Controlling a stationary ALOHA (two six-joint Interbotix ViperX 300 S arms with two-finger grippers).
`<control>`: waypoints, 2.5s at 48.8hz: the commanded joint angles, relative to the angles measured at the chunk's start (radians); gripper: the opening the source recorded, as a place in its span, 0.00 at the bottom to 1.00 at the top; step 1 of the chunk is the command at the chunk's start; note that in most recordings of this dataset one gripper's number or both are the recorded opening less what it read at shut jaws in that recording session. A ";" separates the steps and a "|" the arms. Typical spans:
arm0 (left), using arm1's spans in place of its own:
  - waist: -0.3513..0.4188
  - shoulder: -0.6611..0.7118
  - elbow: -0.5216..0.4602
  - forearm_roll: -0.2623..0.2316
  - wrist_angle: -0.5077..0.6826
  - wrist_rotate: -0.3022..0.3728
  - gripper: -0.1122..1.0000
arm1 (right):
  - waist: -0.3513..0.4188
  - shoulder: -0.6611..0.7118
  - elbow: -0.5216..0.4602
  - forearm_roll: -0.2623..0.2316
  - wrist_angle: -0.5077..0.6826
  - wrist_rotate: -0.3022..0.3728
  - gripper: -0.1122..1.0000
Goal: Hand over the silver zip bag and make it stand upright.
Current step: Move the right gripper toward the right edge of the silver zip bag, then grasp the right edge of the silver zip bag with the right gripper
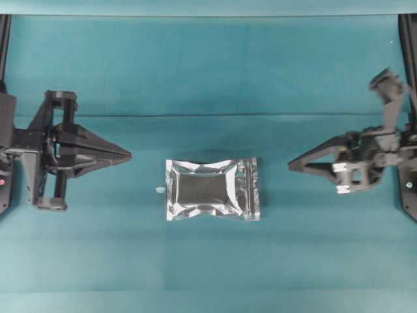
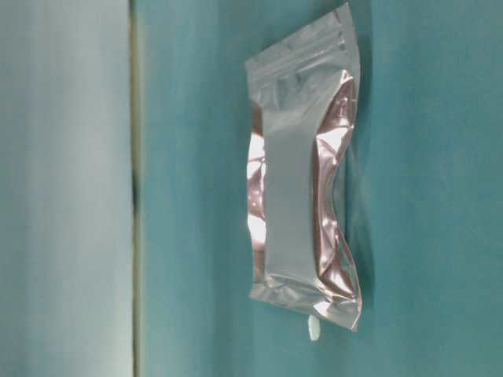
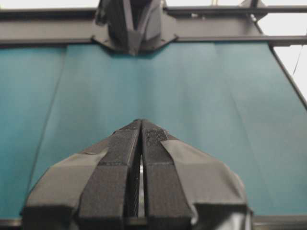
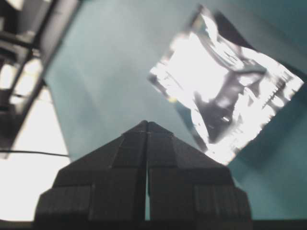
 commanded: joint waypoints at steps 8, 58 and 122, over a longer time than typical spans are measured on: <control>-0.002 -0.002 -0.023 0.003 -0.005 -0.003 0.11 | 0.008 0.143 -0.037 0.017 -0.037 0.020 0.53; 0.003 0.002 -0.017 0.003 0.043 0.002 0.11 | 0.049 0.618 -0.140 0.046 -0.275 0.296 0.98; 0.032 -0.006 -0.011 0.003 0.048 0.003 0.11 | 0.023 0.680 -0.199 0.041 -0.276 0.285 0.11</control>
